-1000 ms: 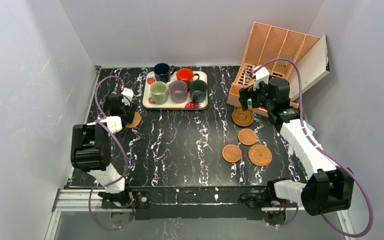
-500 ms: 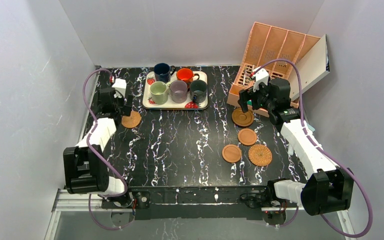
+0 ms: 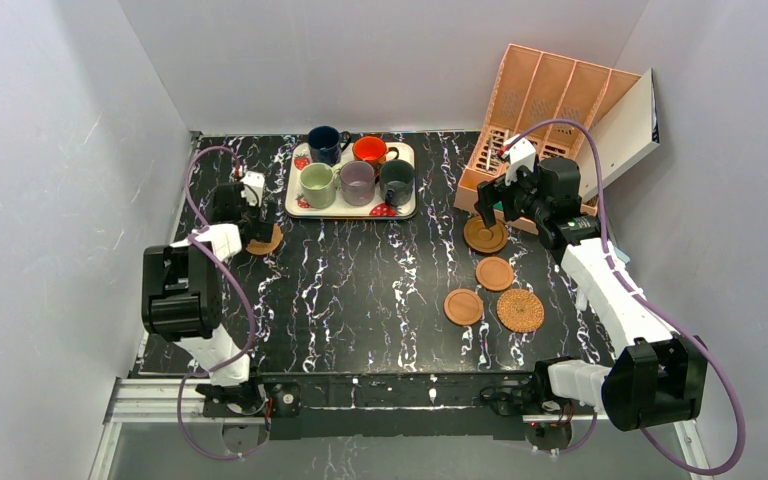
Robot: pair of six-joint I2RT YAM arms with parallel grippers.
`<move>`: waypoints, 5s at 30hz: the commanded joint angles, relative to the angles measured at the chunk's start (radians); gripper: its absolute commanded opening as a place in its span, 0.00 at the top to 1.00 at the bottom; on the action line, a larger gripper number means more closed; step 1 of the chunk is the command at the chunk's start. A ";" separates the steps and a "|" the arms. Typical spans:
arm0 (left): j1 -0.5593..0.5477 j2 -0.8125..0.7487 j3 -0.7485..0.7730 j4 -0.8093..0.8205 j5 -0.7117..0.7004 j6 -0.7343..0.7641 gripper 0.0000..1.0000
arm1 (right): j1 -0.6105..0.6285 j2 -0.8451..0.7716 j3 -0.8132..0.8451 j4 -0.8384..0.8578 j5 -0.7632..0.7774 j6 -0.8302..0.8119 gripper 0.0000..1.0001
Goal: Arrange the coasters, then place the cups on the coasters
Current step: Move the coaster to the center of the board.
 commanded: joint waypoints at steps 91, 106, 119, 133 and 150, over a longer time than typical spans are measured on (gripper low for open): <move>-0.003 -0.585 -0.243 -0.346 0.500 -0.030 0.02 | 0.224 0.431 0.129 -0.400 0.062 -0.289 0.01; -0.002 -0.250 -0.046 -0.260 0.417 -0.063 0.02 | 0.223 0.449 0.125 -0.386 0.082 -0.281 0.01; 0.001 -0.138 -0.047 -0.232 0.350 -0.058 0.02 | 0.225 0.440 0.125 -0.384 0.077 -0.281 0.01; 0.013 -0.153 -0.122 -0.292 0.313 -0.005 0.02 | 0.226 0.439 0.126 -0.383 0.079 -0.279 0.01; 0.017 -0.356 -0.207 -0.454 0.357 0.058 0.02 | 0.226 0.433 0.128 -0.384 0.078 -0.278 0.01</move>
